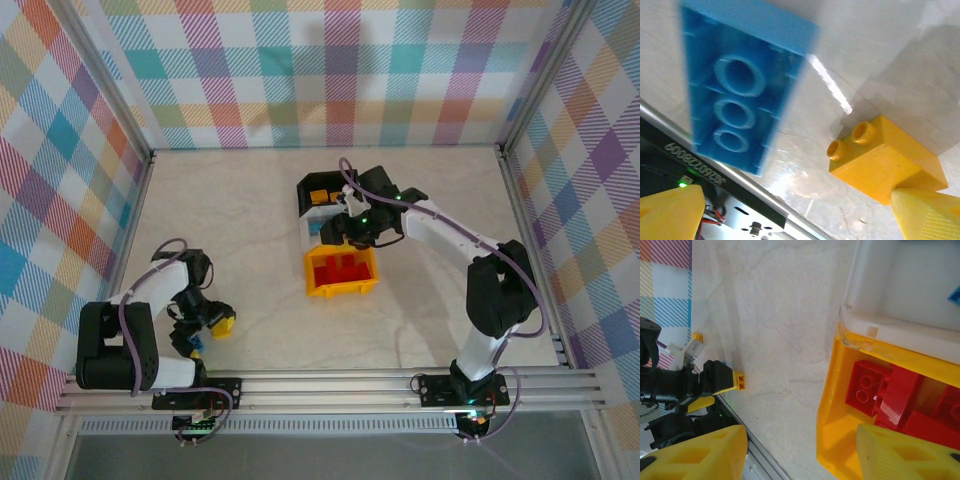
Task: Sort the legos into containers by color
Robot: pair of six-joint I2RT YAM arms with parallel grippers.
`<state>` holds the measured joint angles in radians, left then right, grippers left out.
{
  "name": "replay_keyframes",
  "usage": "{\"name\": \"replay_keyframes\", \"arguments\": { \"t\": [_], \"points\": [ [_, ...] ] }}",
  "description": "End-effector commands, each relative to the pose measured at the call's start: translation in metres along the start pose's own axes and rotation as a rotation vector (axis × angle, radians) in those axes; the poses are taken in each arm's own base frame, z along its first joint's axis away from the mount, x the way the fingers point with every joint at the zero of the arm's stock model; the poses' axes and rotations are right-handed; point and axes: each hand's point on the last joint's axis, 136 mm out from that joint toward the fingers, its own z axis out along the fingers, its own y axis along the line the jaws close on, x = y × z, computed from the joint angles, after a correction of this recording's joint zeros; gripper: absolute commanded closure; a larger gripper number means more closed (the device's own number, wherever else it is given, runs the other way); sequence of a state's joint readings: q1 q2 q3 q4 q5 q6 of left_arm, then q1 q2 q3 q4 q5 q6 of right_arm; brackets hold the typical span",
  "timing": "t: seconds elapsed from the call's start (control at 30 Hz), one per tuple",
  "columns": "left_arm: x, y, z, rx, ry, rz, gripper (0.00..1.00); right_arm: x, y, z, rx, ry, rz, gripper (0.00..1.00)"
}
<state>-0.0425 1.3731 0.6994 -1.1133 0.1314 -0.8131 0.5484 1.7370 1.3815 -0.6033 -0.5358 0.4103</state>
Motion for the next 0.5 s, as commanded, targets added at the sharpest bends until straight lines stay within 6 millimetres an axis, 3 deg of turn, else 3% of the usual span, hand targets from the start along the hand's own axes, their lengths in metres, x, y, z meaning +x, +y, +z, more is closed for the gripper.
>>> {"name": "replay_keyframes", "arguments": {
  "t": [0.0,0.3,0.4,0.47],
  "points": [
    [-0.007,-0.052,-0.004,0.137,-0.050,0.035,0.03,0.000,0.011,-0.010,-0.032,-0.010,0.000,0.40],
    [0.013,-0.148,-0.043,0.257,-0.101,0.198,0.03,-0.005,0.016,-0.013,-0.040,-0.022,0.017,0.40],
    [0.023,-0.170,-0.057,0.265,-0.116,0.258,0.03,-0.006,0.017,-0.013,-0.045,-0.019,0.018,0.40],
    [0.026,-0.169,-0.067,0.241,-0.143,0.272,0.02,-0.004,0.019,-0.012,-0.046,-0.010,0.015,0.40]
  ]
}}
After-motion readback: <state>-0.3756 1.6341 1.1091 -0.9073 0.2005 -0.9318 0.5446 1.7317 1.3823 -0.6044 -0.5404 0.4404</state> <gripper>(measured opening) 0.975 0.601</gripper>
